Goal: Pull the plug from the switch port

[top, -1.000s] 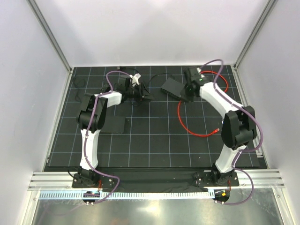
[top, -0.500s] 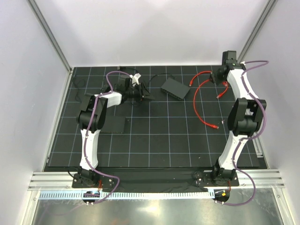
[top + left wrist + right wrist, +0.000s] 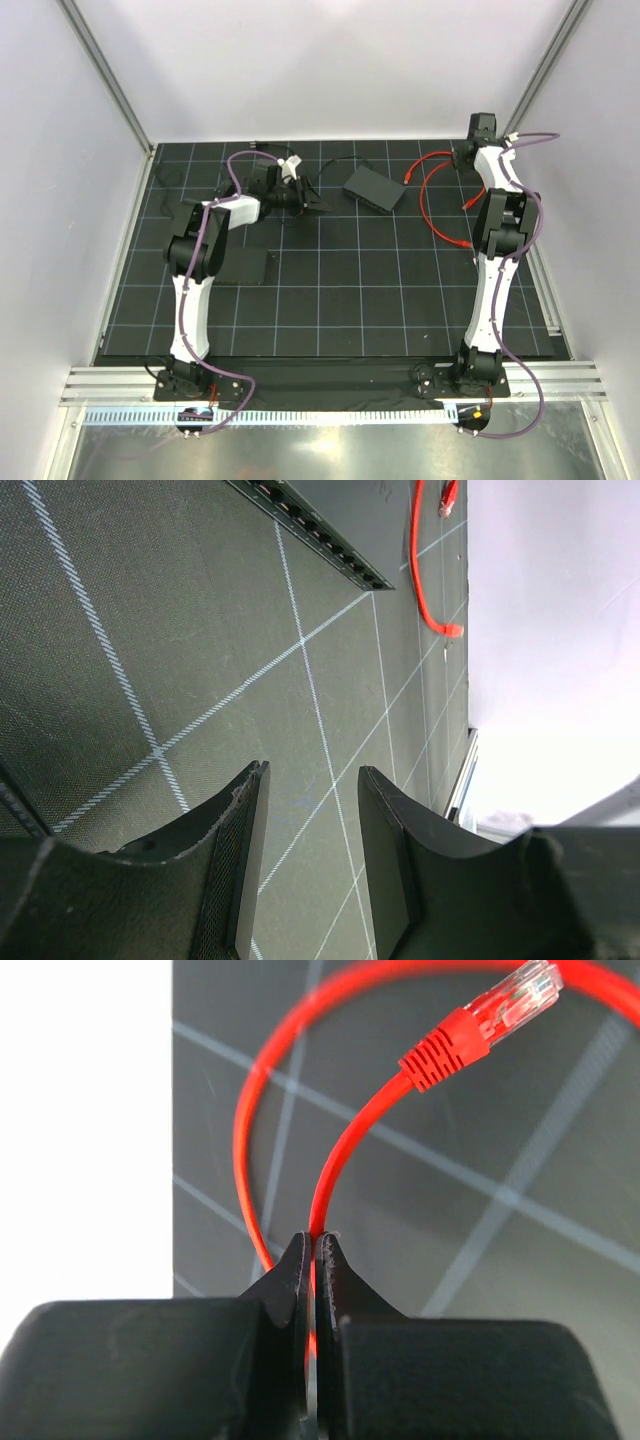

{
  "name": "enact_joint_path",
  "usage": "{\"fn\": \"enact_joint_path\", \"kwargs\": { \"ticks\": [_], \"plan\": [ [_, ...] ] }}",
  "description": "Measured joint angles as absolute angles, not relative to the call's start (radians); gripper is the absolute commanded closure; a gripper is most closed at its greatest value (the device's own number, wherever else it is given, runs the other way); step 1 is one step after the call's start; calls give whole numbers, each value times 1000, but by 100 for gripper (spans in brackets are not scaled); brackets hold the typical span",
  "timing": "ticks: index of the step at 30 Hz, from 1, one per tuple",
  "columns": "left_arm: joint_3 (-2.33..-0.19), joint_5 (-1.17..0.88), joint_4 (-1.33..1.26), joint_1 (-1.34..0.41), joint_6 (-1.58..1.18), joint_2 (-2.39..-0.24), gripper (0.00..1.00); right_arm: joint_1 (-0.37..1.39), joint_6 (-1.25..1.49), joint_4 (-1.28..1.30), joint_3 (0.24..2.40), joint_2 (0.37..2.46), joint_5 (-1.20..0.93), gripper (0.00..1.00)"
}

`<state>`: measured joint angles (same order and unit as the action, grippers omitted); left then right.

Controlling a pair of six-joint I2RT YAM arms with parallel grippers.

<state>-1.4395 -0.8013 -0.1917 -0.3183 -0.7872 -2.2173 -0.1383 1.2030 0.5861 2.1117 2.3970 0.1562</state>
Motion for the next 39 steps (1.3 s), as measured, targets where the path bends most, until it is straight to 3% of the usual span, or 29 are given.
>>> {"fn": "enact_joint_path", "kwargs": {
  "ticks": [3,9,17,20,26,29,31,39],
  "plan": [
    [-1443,-808,-194,-318,-789,-2223,54,-140,1200,520,2149,2452,175,95],
    [-1474,-812,-193,-320,-790,-2249,54,-144,1162,445,2238,2539,200,67],
    [-1489,-810,-179,-339,-777,-2252,54,-147,1097,424,2230,2536,183,54],
    [-1489,-804,-175,-346,-775,-2252,54,-139,1045,429,2147,2475,173,53],
    [-1479,-761,-179,-367,-770,-2250,55,-74,863,307,1732,2141,136,52],
    [-1465,-727,-179,-389,-757,-2241,55,-32,791,206,1641,2044,28,45],
    [-1457,-700,-179,-410,-748,-2230,54,-6,743,140,1645,2042,-52,34],
    [-1435,-591,-181,-453,-723,-2182,52,78,532,213,1973,2353,-255,13]
  ]
}}
